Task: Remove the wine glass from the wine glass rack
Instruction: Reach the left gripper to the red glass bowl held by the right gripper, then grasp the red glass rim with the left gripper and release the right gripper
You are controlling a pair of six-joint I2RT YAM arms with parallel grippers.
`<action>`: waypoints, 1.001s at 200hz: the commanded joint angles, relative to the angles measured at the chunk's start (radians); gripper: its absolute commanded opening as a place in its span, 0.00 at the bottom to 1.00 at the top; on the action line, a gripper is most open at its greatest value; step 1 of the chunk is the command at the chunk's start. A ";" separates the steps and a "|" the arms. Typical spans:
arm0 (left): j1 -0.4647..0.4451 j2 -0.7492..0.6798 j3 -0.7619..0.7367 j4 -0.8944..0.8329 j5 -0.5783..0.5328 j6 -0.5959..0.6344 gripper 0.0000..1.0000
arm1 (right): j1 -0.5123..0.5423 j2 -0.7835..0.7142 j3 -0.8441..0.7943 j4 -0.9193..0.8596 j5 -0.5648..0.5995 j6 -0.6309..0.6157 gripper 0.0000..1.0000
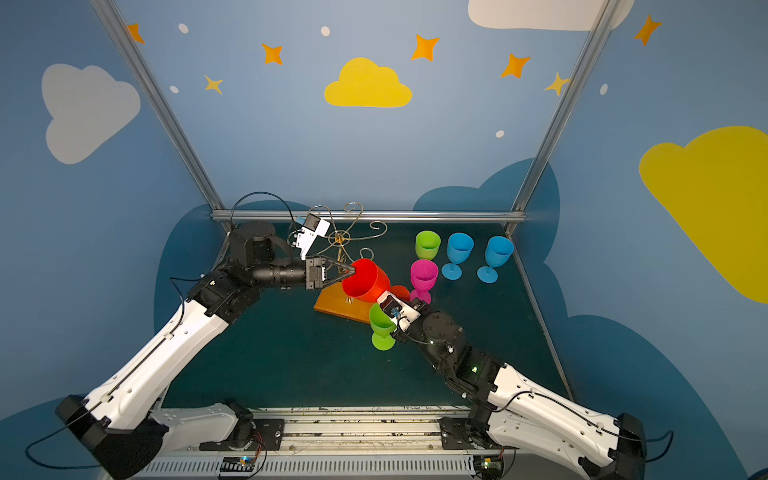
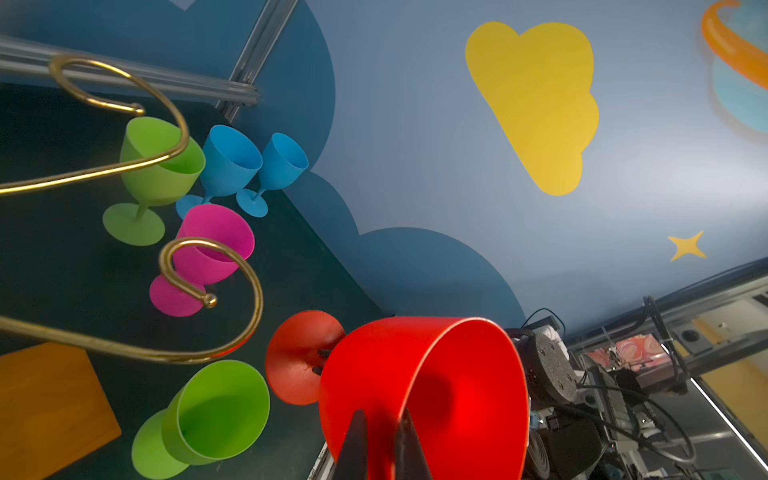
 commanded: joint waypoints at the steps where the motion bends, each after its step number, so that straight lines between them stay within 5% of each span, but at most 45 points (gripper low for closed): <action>1: -0.029 -0.025 0.023 -0.026 0.110 -0.006 0.03 | 0.009 0.017 0.062 0.024 -0.055 0.037 0.04; 51: -0.023 -0.078 0.031 -0.099 0.103 0.009 0.03 | 0.003 -0.004 0.049 0.045 -0.043 0.103 0.38; 83: 0.024 -0.142 0.024 -0.183 0.068 0.037 0.03 | -0.008 -0.049 0.018 0.065 -0.050 0.151 0.76; 143: 0.187 -0.258 0.021 -0.335 0.081 0.080 0.03 | -0.029 -0.169 -0.048 0.020 -0.045 0.192 0.86; 200: 0.245 -0.361 0.072 -0.708 -0.213 0.293 0.03 | -0.142 -0.322 -0.107 -0.093 -0.044 0.288 0.88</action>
